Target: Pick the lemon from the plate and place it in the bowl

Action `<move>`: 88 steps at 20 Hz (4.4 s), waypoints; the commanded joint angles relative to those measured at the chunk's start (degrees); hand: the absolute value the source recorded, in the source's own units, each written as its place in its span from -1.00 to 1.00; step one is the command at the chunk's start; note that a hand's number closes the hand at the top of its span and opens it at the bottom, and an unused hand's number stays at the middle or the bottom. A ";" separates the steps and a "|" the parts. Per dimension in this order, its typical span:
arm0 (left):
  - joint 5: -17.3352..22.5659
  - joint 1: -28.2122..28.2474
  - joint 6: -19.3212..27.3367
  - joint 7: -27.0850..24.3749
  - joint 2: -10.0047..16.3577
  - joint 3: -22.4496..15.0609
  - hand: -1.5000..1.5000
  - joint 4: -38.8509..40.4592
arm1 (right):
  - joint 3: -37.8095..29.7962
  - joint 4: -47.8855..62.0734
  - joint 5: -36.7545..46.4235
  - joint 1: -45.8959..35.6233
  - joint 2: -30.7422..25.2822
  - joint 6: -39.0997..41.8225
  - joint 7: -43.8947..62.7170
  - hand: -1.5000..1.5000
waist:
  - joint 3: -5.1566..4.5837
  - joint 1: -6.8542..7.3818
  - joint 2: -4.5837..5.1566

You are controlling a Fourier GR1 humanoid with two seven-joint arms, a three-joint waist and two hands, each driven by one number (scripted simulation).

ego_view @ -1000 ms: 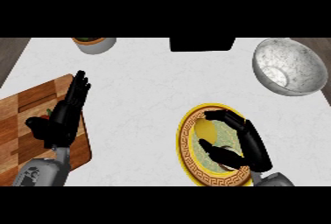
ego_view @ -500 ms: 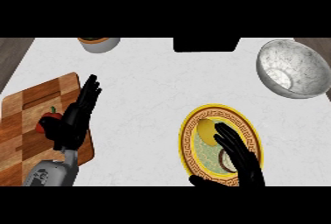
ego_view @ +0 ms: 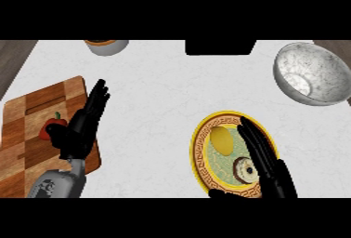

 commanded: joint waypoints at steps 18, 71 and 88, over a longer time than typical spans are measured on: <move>-2.76 0.25 -3.13 -4.59 -3.86 3.72 0.00 5.32 | -5.03 5.53 -0.52 0.91 0.18 16.02 8.98 -1.00 | 0.09 -0.09 0.07; -7.32 2.16 -8.65 -0.29 -7.31 7.69 0.00 -1.12 | -11.40 46.89 4.93 -16.08 8.62 11.17 -14.32 1.00 | 0.10 0.53 0.10; -7.86 1.94 -7.16 1.20 -8.40 7.86 0.00 -2.07 | -27.89 19.74 -28.29 -7.86 -7.76 43.56 -28.09 1.00 | 0.09 -0.38 -0.12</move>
